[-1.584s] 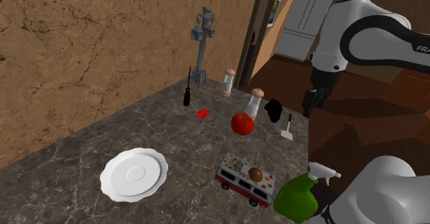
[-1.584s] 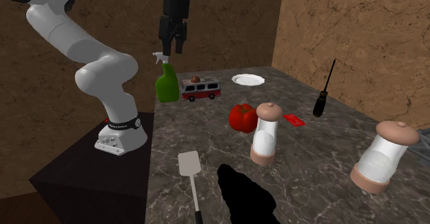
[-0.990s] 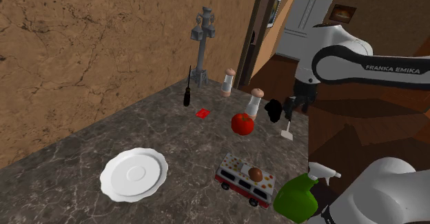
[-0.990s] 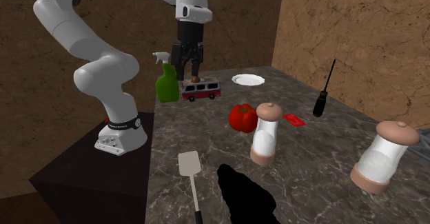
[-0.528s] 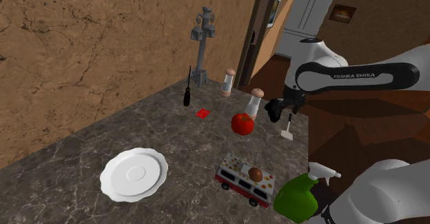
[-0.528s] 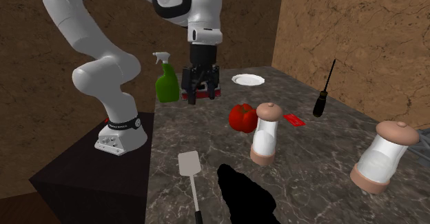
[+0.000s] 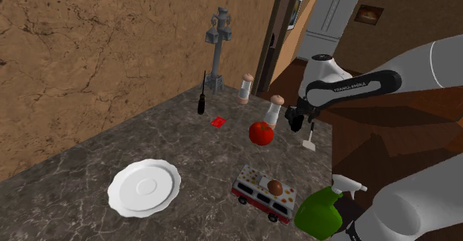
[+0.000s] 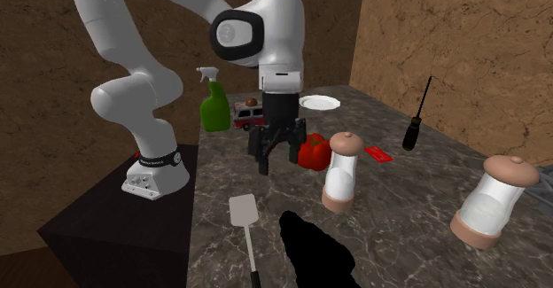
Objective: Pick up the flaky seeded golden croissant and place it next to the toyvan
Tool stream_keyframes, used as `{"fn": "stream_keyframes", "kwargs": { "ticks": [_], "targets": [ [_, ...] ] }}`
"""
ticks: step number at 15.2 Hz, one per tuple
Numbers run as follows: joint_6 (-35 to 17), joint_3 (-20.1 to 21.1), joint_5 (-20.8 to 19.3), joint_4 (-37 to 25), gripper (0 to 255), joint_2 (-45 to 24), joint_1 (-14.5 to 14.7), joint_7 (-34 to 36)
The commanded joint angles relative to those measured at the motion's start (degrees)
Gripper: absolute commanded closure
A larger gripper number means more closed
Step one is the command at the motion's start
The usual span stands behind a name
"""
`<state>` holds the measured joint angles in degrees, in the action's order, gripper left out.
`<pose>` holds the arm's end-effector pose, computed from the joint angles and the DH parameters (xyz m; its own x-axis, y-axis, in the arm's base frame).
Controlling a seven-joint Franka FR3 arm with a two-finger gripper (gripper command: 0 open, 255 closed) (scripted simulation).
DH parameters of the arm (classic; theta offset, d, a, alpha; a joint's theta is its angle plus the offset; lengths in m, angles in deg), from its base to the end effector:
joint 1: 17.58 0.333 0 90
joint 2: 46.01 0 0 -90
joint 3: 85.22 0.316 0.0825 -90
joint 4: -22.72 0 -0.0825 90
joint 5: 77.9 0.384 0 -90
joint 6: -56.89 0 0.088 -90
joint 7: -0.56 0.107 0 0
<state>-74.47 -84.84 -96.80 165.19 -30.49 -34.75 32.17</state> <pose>0.4269 -0.1363 0.3957 0.8025 -0.5696 0.1775 -0.5960 -0.7785 0.1967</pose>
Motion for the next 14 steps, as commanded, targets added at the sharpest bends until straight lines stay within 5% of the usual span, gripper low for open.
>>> {"fn": "stream_keyframes", "kwargs": {
  "ticks": [1,7,14],
  "targets": [
    [-4.01,-0.43,-2.05,-0.83,0,-3.63,-1.66,3.33],
    [-12.1,-2.22,-7.93,-6.24,0,-14.14,-5.48,12.85],
    [-16.89,-3.19,-10.6,-6.43,0,-19.04,-6.28,14.68]
  ]
}}
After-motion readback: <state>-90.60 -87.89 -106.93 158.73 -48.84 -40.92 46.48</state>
